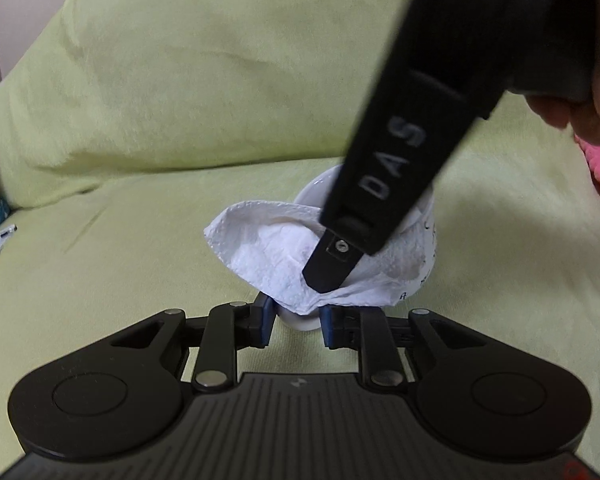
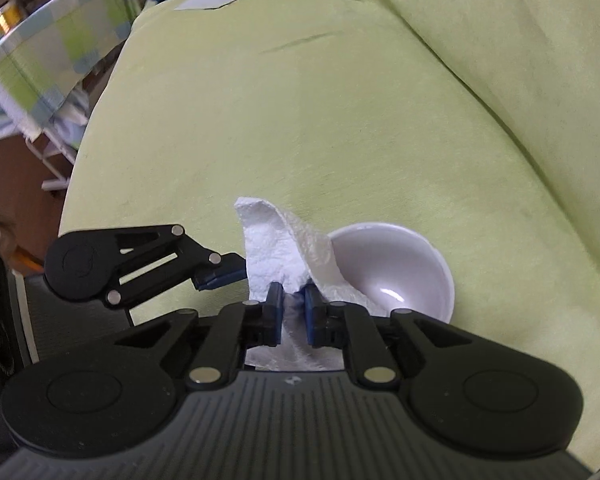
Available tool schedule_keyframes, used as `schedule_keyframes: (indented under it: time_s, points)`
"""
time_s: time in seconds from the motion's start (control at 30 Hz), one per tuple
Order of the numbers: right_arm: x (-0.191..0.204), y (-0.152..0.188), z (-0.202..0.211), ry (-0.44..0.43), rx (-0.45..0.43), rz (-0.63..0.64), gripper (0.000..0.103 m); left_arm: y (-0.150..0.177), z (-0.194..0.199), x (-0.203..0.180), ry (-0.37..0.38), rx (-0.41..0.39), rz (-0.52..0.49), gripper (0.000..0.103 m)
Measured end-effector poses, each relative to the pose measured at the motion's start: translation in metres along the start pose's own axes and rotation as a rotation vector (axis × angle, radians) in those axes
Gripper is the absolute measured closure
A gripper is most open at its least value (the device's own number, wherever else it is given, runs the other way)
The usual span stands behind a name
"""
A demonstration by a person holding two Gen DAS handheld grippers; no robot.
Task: Clean container
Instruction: 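Lift the tissue with the right gripper and bring it over the mug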
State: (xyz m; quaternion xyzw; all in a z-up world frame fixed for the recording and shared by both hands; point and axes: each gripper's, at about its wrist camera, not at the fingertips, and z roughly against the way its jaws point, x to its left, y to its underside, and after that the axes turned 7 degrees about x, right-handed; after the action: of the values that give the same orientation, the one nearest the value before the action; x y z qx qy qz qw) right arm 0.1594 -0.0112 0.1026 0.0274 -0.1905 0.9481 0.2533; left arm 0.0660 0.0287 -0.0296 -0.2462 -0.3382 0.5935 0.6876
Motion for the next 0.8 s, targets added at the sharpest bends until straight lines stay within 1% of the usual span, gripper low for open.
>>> schedule_keyframes:
  time_s: [0.07, 0.17, 0.3, 0.4, 0.43, 0.47, 0.5, 0.53, 0.57, 0.63, 0.67, 0.73, 0.77, 0.8]
  points:
    - [-0.004, 0.004, 0.004, -0.016, -0.008, -0.043, 0.093, 0.001, 0.006, 0.001, 0.021, -0.010, 0.000, 0.078]
    - [-0.011, 0.010, 0.010, -0.067, -0.029, -0.122, 0.093, 0.002, 0.017, 0.004, 0.044, -0.028, -0.008, 0.079]
    - [-0.013, 0.016, 0.014, -0.140, -0.038, -0.187, 0.093, 0.009, 0.031, 0.006, 0.047, -0.022, -0.044, 0.079]
    - [-0.012, 0.020, 0.016, -0.230, -0.046, -0.232, 0.093, 0.015, 0.044, 0.015, 0.061, -0.001, -0.045, 0.079]
    - [-0.009, 0.023, 0.017, -0.282, -0.048, -0.242, 0.099, 0.018, 0.049, 0.018, 0.067, 0.005, -0.048, 0.079]
    - [-0.004, 0.025, 0.017, -0.368, -0.049, -0.255, 0.099, 0.021, 0.056, 0.021, 0.084, -0.006, -0.053, 0.079]
    - [0.002, 0.028, 0.017, -0.429, -0.048, -0.261, 0.100, 0.024, 0.065, 0.024, 0.112, -0.034, -0.053, 0.080]
    - [0.011, 0.028, 0.018, -0.414, -0.050, -0.247, 0.100, 0.025, 0.072, 0.024, 0.130, -0.041, -0.044, 0.079]
    - [0.019, 0.029, 0.021, -0.351, -0.069, -0.224, 0.100, 0.026, 0.073, 0.025, 0.134, -0.024, -0.026, 0.076]
    - [0.020, 0.030, 0.029, -0.293, -0.130, -0.220, 0.100, 0.028, 0.068, 0.025, 0.115, 0.001, -0.022, 0.076]
    - [0.018, 0.031, 0.034, -0.248, -0.160, -0.215, 0.100, 0.029, 0.067, 0.023, 0.101, 0.005, -0.030, 0.076]
    - [0.015, 0.032, 0.044, -0.122, -0.197, -0.188, 0.100, 0.028, 0.065, 0.022, 0.088, 0.013, -0.036, 0.076]
    - [0.013, 0.033, 0.048, -0.070, -0.207, -0.174, 0.100, 0.028, 0.064, 0.022, 0.083, 0.019, -0.036, 0.076]
    - [0.013, 0.034, 0.050, -0.038, -0.201, -0.160, 0.100, 0.029, 0.063, 0.021, 0.074, 0.023, -0.041, 0.076]
